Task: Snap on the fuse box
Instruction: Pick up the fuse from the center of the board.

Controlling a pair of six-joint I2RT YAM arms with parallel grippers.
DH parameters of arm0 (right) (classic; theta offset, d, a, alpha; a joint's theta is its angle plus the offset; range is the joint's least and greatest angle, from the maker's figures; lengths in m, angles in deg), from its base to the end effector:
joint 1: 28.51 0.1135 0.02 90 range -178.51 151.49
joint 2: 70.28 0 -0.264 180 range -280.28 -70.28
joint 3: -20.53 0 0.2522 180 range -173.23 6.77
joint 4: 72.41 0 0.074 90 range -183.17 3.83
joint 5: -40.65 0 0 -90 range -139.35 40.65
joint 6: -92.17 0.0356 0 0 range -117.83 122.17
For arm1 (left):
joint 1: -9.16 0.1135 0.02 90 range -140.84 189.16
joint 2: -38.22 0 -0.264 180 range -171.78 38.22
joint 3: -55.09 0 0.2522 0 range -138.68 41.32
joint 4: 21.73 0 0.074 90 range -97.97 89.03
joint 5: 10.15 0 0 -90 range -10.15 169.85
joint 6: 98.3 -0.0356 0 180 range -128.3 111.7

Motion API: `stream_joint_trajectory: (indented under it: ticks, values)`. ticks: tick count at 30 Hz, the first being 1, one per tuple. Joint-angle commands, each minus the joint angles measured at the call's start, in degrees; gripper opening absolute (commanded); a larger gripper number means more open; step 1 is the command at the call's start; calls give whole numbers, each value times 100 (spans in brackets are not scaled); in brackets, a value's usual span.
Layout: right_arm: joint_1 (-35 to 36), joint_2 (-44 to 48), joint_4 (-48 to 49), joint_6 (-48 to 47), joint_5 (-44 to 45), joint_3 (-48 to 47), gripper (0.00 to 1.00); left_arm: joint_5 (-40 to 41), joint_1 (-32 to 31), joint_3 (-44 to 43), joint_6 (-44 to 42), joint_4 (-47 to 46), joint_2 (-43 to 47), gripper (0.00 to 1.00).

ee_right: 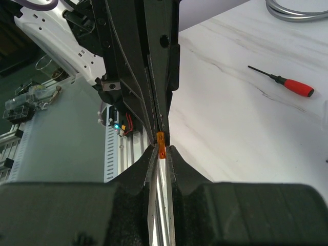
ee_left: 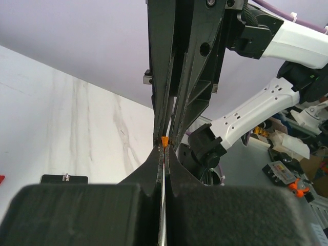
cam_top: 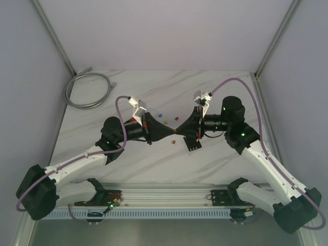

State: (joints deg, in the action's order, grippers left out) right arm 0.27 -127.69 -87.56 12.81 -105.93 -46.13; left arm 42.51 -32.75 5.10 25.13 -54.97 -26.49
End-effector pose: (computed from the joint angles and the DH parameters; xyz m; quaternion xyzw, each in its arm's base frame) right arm 0.1784 0.1319 0.3668 -0.4165 0.5957 0.5302 0.4365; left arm 0.1702 -0.1818 0.3206 0.3000 0.5326 -0.6179 0.4944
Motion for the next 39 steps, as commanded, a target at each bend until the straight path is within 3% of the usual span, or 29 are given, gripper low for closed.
stream_joint_trajectory:
  ticks: [1,12,20,26,30,39]
  values:
    - [17,36,225,-65,-209,35,16,-294,-15,-31,71,-319,-115,0]
    - [15,41,193,-159,-266,8,13,-510,-10,-169,64,-136,-201,0]
    - [19,28,30,-410,-318,18,0,-589,-2,-409,93,251,-498,0]
    - [15,-22,-200,-702,-99,67,0,-648,40,-523,192,292,-619,0]
    - [21,-67,-274,-854,42,95,12,-787,66,-557,332,187,-693,0]
    - [14,-42,-285,-1060,-166,105,22,-885,77,-630,401,177,-691,0]
